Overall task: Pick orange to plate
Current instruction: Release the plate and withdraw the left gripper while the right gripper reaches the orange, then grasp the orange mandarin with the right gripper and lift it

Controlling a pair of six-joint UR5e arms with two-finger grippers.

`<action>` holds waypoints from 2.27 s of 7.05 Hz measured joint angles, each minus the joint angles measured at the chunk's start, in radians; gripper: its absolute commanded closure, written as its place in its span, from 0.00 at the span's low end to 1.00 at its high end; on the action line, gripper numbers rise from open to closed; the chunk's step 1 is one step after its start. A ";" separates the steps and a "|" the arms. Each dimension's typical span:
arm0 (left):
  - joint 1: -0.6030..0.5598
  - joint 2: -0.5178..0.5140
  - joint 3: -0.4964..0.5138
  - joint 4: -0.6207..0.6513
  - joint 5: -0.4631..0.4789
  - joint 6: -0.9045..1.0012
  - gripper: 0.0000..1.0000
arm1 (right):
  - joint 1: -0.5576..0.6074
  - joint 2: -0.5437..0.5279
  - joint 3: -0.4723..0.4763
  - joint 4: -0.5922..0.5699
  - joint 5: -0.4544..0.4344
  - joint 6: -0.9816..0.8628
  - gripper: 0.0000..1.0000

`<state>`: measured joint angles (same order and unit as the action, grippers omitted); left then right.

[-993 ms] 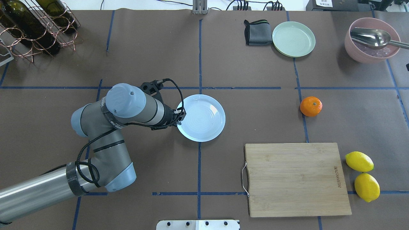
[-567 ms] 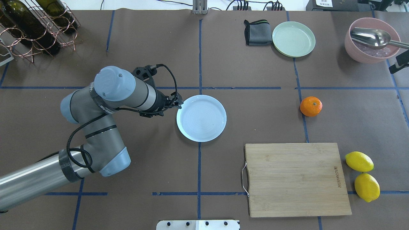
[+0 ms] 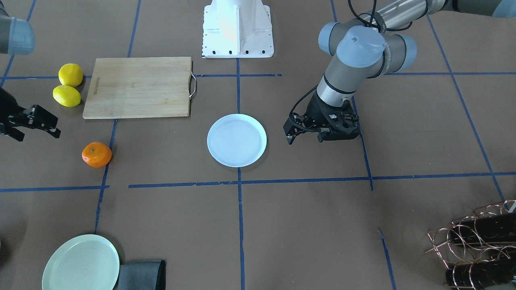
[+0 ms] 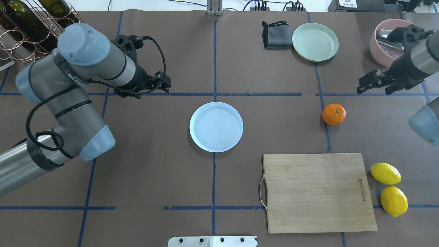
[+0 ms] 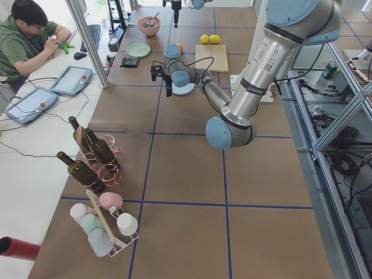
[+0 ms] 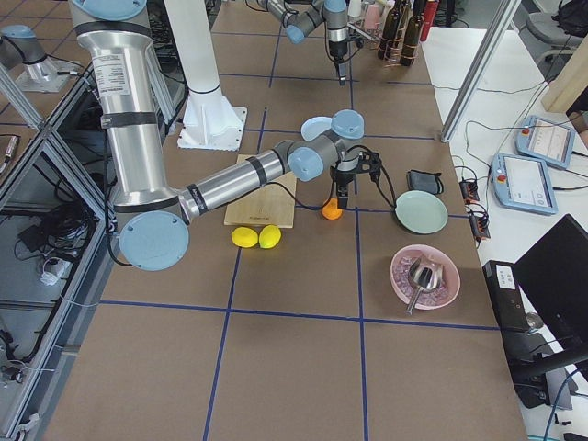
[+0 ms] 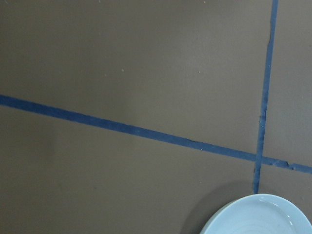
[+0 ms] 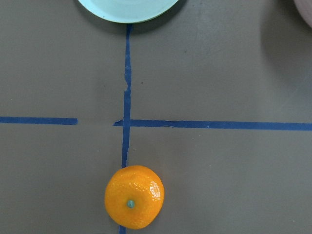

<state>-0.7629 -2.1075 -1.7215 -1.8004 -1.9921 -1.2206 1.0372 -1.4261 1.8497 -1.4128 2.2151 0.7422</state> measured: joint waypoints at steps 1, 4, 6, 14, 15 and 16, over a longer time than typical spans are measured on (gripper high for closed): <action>-0.038 0.031 -0.046 0.041 -0.001 0.077 0.00 | -0.063 0.008 -0.005 0.013 -0.066 0.030 0.00; -0.098 0.067 -0.094 0.084 -0.002 0.177 0.00 | -0.172 0.038 -0.038 0.027 -0.171 0.057 0.00; -0.102 0.070 -0.096 0.091 -0.002 0.183 0.00 | -0.195 0.060 -0.095 0.048 -0.190 0.055 0.00; -0.102 0.070 -0.098 0.092 -0.001 0.182 0.00 | -0.225 0.120 -0.237 0.057 -0.195 0.047 0.31; -0.102 0.070 -0.098 0.092 -0.001 0.182 0.00 | -0.225 0.122 -0.242 0.057 -0.195 0.046 0.81; -0.102 0.069 -0.099 0.091 -0.001 0.182 0.00 | -0.225 0.122 -0.240 0.057 -0.192 0.044 1.00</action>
<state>-0.8652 -2.0381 -1.8209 -1.7089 -1.9927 -1.0385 0.8127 -1.3042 1.6101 -1.3554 2.0227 0.7861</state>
